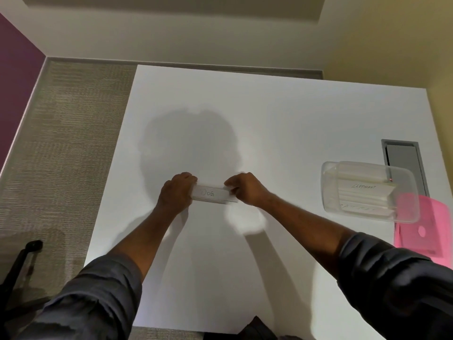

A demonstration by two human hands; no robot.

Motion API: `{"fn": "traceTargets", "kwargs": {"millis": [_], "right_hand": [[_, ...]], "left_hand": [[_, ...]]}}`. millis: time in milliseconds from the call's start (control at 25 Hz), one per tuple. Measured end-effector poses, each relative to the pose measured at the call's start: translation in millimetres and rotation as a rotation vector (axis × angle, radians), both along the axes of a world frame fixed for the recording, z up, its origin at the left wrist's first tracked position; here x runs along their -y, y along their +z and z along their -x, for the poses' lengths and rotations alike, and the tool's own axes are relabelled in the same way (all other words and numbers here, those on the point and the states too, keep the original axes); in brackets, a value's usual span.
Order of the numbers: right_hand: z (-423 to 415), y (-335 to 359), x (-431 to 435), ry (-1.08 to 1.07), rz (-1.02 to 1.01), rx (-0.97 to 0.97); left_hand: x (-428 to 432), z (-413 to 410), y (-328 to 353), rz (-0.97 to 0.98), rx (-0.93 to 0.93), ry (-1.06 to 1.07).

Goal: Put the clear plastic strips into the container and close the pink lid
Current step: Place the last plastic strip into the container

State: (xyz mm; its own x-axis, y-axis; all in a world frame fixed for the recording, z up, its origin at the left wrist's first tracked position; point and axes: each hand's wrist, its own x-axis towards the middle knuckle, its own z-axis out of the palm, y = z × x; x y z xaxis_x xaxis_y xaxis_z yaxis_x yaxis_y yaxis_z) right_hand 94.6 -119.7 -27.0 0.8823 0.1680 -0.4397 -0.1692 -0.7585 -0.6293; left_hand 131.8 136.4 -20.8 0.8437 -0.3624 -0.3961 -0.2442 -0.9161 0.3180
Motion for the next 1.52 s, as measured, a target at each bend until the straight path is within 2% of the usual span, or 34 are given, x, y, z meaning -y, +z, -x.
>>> {"fn": "traceTargets", "kwargs": {"millis": [200,440,640,800,1160,1520], "right_hand": [[-4,5,8,-0.111,-0.051,-0.048],[1,17,30,-0.05,-0.007,-0.056],[6,37,57,0.223,0.156,-0.053],[17,50,84,0.296,0.267,-0.009],[55,83,175,0.169,0.302,0.052],[99,117,290,0.007,0.247,0.015]], "left_hand": [[5,1,4,-0.038,0.007,-0.058],[17,7,13,-0.005,-0.064,-0.088],[41,8,29,0.022,-0.079,-0.091],[68,13,43,0.06,-0.073,-0.115],[155,25,81,0.148,-0.031,-0.228],[271,46,100,0.194,0.012,-0.344]]}}
